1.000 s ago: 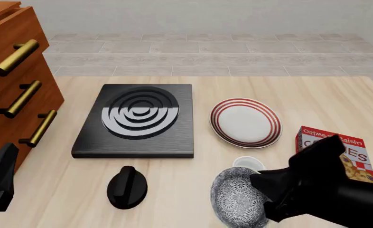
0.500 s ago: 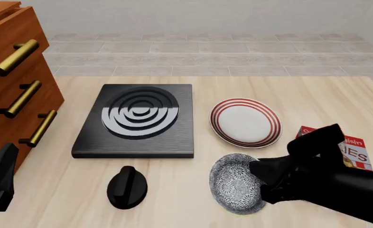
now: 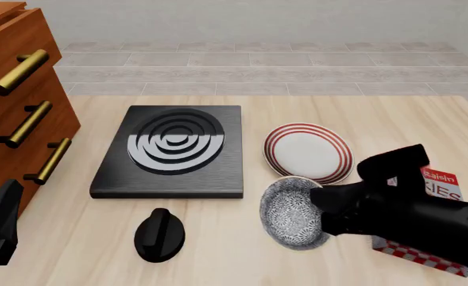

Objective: Pick the akita bowl next to the ramekin and place it on the plate.

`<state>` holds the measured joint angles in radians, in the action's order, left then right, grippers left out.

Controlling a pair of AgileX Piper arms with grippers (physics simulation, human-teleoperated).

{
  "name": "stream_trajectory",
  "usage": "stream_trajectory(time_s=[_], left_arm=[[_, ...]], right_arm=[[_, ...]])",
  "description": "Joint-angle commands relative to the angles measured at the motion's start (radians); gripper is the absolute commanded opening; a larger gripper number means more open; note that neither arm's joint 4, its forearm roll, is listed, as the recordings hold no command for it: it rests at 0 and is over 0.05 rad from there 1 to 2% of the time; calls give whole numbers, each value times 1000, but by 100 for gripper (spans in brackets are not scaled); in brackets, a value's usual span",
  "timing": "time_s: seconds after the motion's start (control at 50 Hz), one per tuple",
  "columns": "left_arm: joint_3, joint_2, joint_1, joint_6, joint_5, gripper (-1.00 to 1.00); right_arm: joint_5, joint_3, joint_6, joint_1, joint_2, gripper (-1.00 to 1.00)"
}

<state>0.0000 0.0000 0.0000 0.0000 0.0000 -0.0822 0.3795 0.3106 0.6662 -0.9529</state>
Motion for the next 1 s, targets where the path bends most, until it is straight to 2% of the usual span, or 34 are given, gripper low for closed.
stream_trajectory(time_s=[0.02, 0.36, 0.68, 1.0], left_arm=[[0, 0, 0, 0, 0, 100], [0, 0, 0, 0, 0, 100], [0, 0, 0, 0, 0, 100], [0, 0, 0, 0, 0, 100]], right_arm=[[23, 28, 28, -12, -28, -100], [44, 65, 42, -39, -61, -100], [68, 104, 47, -116, -97, -100], [90, 136, 60, -148, -130, -100]])
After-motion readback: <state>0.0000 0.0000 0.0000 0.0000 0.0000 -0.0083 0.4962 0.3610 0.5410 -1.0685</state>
